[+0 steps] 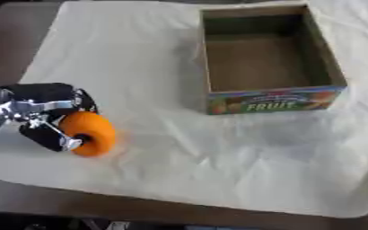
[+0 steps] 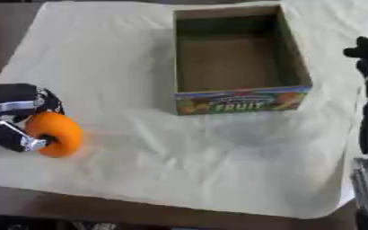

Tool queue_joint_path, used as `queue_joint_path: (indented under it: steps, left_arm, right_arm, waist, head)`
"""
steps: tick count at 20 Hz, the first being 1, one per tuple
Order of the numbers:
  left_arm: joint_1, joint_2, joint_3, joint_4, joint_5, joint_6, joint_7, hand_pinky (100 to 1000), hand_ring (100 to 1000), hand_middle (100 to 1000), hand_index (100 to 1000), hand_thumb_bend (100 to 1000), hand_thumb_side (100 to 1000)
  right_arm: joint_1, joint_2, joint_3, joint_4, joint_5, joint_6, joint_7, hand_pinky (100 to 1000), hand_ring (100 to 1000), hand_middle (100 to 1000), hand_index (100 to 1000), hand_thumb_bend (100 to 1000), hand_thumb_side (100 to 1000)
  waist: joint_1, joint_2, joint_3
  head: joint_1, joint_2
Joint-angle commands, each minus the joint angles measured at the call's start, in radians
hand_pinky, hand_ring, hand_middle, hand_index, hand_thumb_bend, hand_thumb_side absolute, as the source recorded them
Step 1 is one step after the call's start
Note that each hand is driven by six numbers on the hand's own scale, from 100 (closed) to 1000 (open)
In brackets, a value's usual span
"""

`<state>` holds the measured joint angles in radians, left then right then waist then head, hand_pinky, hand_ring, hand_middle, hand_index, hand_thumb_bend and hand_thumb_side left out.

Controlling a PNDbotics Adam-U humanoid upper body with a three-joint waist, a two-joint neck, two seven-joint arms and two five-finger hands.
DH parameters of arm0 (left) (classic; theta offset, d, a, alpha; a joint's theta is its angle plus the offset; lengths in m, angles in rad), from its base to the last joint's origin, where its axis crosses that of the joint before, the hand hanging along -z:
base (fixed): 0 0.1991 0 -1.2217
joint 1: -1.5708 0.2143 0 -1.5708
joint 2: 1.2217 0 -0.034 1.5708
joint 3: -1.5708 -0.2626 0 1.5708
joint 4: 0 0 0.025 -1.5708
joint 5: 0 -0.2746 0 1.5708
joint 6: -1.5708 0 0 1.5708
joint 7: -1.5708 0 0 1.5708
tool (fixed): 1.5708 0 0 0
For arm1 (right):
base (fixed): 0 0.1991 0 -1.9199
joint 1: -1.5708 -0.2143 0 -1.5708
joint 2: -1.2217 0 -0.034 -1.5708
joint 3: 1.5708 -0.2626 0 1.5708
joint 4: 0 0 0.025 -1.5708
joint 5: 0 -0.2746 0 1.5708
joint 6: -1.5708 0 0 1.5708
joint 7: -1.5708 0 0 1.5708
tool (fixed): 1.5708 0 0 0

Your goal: Pick up objects on the table and place them in the box.

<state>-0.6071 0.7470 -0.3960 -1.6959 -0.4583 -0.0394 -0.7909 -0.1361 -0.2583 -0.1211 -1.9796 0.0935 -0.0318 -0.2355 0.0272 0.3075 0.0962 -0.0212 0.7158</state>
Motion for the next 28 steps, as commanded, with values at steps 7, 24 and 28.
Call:
queue_joint_path:
  steps: [7,24,28]
  left_arm:
    - [-0.018,0.038,0.076,-0.087,0.033,0.043,0.074,205,323,567,650,100,200]
    - [-0.230,-0.164,0.106,-0.046,-0.281,-0.021,0.400,182,316,548,652,100,243]
    - [-0.323,-0.257,0.097,0.052,-0.387,-0.041,0.458,192,330,544,646,100,225]
  right_arm:
    - [-0.008,-0.008,0.001,-0.020,0.000,0.005,0.004,957,918,691,832,100,1000]
    - [-0.009,-0.010,0.003,-0.020,-0.006,0.007,0.003,957,919,690,832,100,1000]
    - [-0.011,-0.009,0.007,-0.020,-0.009,0.008,0.006,958,919,690,832,100,1000]
  waist:
    - [0.005,-0.019,0.007]
    - [0.011,-0.024,-0.004]
    - [0.014,-0.025,-0.015]
  head:
    - [-0.002,-0.017]
    - [0.012,-0.040]
    - [0.028,-0.040]
